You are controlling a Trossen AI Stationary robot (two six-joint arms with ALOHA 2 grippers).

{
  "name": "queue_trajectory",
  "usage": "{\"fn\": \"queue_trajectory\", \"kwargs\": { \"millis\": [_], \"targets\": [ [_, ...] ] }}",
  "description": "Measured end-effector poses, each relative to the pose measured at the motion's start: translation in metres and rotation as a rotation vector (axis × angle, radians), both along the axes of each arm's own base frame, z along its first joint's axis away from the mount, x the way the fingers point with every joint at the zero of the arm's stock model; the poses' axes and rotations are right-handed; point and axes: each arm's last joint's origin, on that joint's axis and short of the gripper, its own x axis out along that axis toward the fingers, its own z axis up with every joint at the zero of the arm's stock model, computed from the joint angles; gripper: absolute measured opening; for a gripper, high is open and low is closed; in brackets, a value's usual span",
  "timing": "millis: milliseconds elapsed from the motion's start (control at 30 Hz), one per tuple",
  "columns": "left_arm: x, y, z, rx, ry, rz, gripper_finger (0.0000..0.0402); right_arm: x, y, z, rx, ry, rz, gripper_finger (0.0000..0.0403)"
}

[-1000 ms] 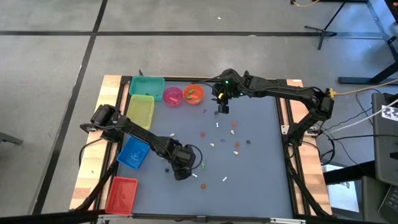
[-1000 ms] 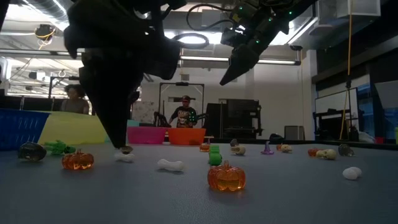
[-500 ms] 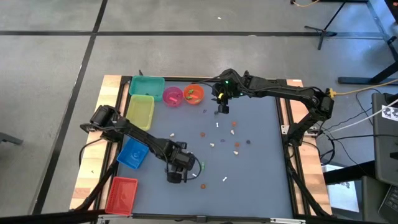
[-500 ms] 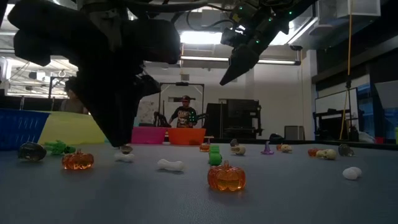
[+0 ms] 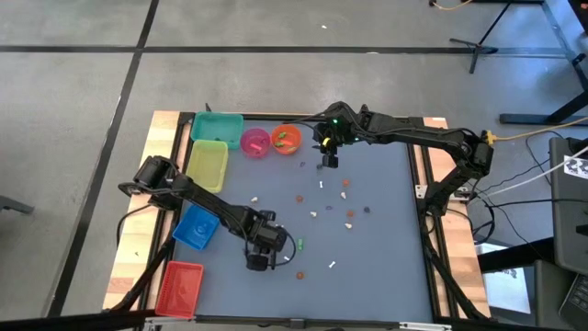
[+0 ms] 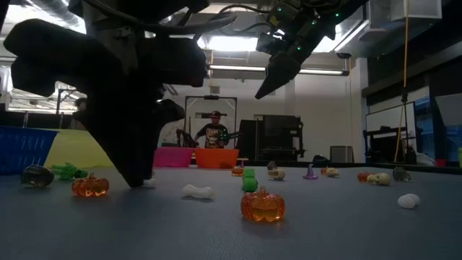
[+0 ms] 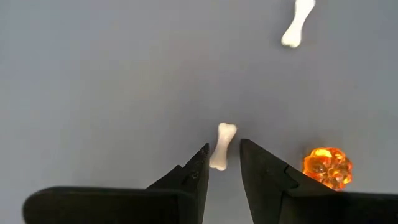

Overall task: Sort Halloween decoration
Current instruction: Put the white bone toy into the yellow bin

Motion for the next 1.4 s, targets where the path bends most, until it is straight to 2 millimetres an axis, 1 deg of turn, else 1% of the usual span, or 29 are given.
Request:
{"fn": "queue_trajectory", "kwargs": {
  "millis": [333,633,733,1233,1400],
  "targets": [
    [0.000,0.000,0.000,0.000,0.002,0.003,0.0070,0.000,0.000,0.000,0.000,0.000,0.000,0.0135],
    [0.000,0.000,0.000,-0.001,0.002,0.003,0.0013,0.000,0.000,0.000,0.000,0.000,0.000,0.0135],
    [0.000,0.000,0.000,-0.001,0.001,0.004,0.0003,0.000,0.000,0.000,0.000,0.000,0.000,0.0135],
    [0.000,0.000,0.001,-0.003,-0.003,0.006,0.0006,0.000,0.000,0.000,0.000,0.000,0.000,0.0135],
    [0.002,-0.001,0.012,-0.015,-0.035,0.006,0.0006,0.000,0.000,0.000,0.000,0.000,0.000,0.0135]
  ]
}}
